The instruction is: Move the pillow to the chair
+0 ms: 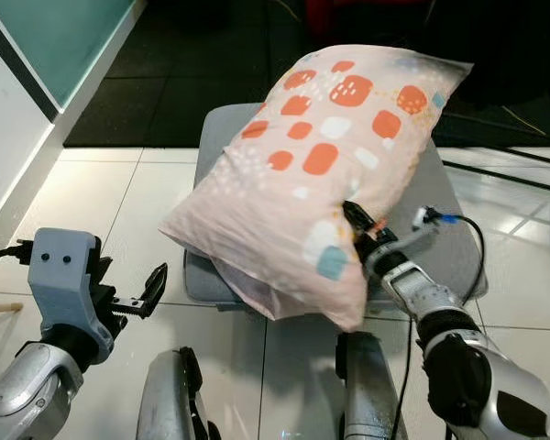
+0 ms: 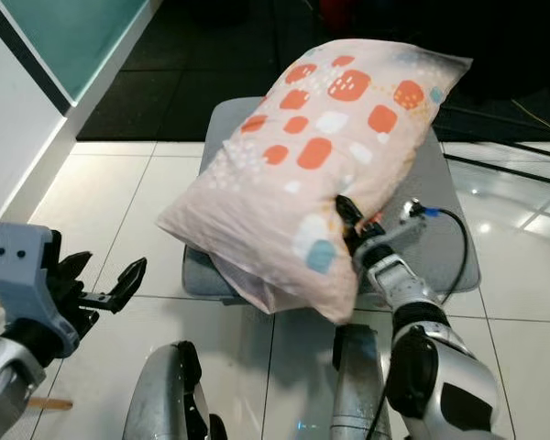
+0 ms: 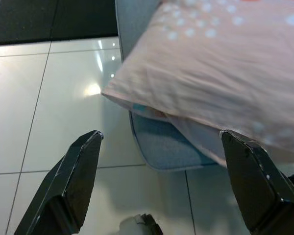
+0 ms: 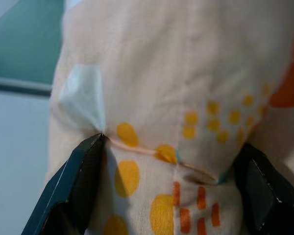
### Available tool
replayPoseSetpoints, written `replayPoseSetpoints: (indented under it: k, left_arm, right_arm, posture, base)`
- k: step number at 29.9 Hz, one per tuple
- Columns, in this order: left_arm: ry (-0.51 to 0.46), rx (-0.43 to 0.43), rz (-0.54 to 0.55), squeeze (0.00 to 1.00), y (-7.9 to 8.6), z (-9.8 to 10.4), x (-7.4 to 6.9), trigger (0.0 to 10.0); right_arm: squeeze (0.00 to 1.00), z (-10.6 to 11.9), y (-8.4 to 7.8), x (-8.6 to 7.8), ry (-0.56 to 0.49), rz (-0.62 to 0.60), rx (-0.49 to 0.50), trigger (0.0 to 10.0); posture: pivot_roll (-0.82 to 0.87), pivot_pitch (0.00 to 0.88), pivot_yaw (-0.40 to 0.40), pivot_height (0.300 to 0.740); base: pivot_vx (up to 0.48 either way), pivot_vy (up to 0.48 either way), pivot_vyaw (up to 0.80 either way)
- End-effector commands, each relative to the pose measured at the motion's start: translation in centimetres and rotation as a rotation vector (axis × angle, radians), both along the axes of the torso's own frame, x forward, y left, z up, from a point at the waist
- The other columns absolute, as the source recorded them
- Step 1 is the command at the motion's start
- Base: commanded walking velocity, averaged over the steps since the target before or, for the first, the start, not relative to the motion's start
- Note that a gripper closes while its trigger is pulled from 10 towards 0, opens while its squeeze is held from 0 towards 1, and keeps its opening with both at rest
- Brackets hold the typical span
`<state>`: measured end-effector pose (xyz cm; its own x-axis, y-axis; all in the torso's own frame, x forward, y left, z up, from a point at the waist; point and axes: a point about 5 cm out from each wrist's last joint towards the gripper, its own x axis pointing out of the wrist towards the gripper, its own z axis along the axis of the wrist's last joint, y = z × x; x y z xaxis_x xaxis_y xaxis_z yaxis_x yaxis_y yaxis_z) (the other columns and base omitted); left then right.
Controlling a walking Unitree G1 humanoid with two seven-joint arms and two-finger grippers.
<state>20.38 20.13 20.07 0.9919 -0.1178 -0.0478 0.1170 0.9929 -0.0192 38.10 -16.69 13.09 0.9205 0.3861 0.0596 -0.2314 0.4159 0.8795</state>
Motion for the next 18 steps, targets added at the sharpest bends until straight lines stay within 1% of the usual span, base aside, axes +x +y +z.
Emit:
replayPoseSetpoints:
  k: [1,2,6,8,9,11,13,14,15,16,18]
  left_arm:
    - [0.015,0.017,0.013,0.00,0.3,0.1,-0.4,10.0]
    - [0.019,0.019,0.013,0.00,0.4,0.0,-0.5,10.0]
    - [0.028,0.033,0.013,0.00,0.5,-0.1,-0.4,10.0]
    - [0.026,0.039,0.023,0.00,0.9,0.0,-0.3,10.0]
    - [0.026,0.039,0.023,0.00,0.9,0.0,-0.3,10.0]
    - [0.022,0.043,0.031,0.00,1.1,0.1,-0.2,10.0]
    - [0.022,0.043,0.031,0.00,1.1,0.1,-0.2,10.0]
    - [0.022,0.043,0.033,0.00,1.1,0.2,-0.2,10.0]
    - [0.025,0.035,0.027,0.00,0.8,0.0,0.0,10.0]
    - [0.025,0.035,0.027,0.00,0.8,0.0,0.0,10.0]
    - [0.028,0.024,0.021,0.00,0.4,-0.1,0.3,10.0]
  right_arm:
    - [0.00,0.0,1.9,0.0,0.004,0.087,-0.015,10.0]
    - [0.00,0.0,2.2,0.0,0.003,0.114,-0.029,0.0]
    - [0.00,0.0,2.5,-0.1,-0.001,0.141,-0.050,0.0]
    - [0.00,0.3,2.2,0.0,-0.018,0.144,-0.083,0.0]
    - [0.00,0.3,2.2,0.0,-0.018,0.144,-0.083,0.0]
    - [0.00,1.1,1.3,0.3,-0.056,0.113,-0.097,0.0]
    - [0.00,1.1,1.3,0.3,-0.056,0.113,-0.097,0.0]
    - [0.00,1.4,1.0,0.4,-0.074,0.102,-0.103,0.0]
    - [0.00,2.3,0.4,0.7,-0.123,0.089,-0.123,0.0]
    - [0.00,2.3,0.4,0.7,-0.123,0.089,-0.123,0.0]
    - [0.00,3.1,0.2,0.9,-0.158,0.083,-0.136,0.0]
  posture:
    - [0.05,0.364,0.097,0.448]
    - [0.05,0.363,0.093,0.448]
    - [0.04,0.364,0.088,0.448]
    - [0.04,0.363,0.084,0.448]
    - [0.04,0.363,0.084,0.448]
    - [0.02,0.357,0.079,0.448]
    - [0.02,0.357,0.079,0.448]
    - [0.02,0.357,0.079,0.448]
    - [0.01,0.349,0.075,0.448]
    - [0.01,0.349,0.075,0.448]
    - [0.00,0.340,0.068,0.448]
  base:
    - [0.000,0.000,0.00]
    - [0.000,0.000,0.00]
    - [0.000,0.000,0.00]
    - [0.000,0.000,0.00]
    - [0.000,0.000,0.00]
    - [0.000,0.000,0.00]
    - [0.000,0.000,0.00]
    - [0.000,0.000,0.00]
    - [0.000,0.000,0.00]
    - [0.000,0.000,0.00]
    - [0.000,0.000,0.00]
